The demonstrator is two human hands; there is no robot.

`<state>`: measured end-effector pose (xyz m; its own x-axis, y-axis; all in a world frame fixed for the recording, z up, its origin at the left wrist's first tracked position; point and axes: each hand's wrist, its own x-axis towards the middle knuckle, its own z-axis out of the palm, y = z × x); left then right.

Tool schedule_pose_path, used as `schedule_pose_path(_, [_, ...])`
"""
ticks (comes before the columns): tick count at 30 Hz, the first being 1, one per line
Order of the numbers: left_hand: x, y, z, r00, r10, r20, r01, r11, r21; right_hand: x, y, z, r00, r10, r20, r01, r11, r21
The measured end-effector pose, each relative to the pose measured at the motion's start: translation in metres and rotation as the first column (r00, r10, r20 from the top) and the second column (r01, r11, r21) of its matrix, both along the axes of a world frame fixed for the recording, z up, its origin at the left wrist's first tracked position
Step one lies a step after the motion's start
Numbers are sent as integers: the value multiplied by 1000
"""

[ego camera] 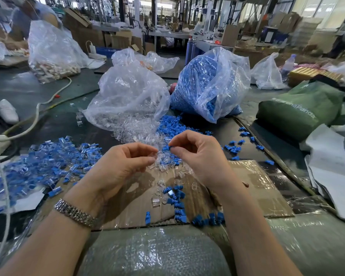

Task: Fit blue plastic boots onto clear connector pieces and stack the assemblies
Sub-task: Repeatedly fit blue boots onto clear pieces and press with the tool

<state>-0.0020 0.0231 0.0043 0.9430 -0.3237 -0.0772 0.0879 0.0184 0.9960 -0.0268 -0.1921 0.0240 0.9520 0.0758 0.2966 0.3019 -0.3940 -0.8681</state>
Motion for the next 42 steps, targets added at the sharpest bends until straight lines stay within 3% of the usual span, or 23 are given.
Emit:
schedule_pose_path(8, [-4,-4,4,996,-84,4,84,989,-125,-5,6,1,991,69,114,-56,993,-107])
schedule_pose_path(15, [-4,-6,1,994,-111,19,112,984,-137,-6,8,1,971,85,222,-29,969,-247])
schedule_pose_path(22, [-5,-4,3,995,-91,33,95,986,-134,-8,9,1,980,95,177,-48,966,-254])
schedule_pose_path(29, [-8,-4,6,993,-57,106,54,998,33,-10,11,3,973,124,197,-42,925,-377])
schedule_pose_path(35, [-8,-3,5,988,-73,136,65,996,64,-11,9,4,982,119,148,-62,938,-342])
schedule_pose_path(37, [-7,-2,4,989,-61,137,55,997,49,-10,3,6,994,51,101,-21,961,-275])
schedule_pose_path(39, [-6,-2,2,991,-29,128,28,1000,12,-6,-9,5,991,-126,54,137,937,-322])
schedule_pose_path(41, [-5,-2,1,993,-9,118,13,999,-35,-1,-25,1,931,-360,-64,260,774,-577])
schedule_pose_path(42, [-5,-2,1,994,-5,112,11,999,-53,-1,-30,0,880,-451,-151,234,688,-686])
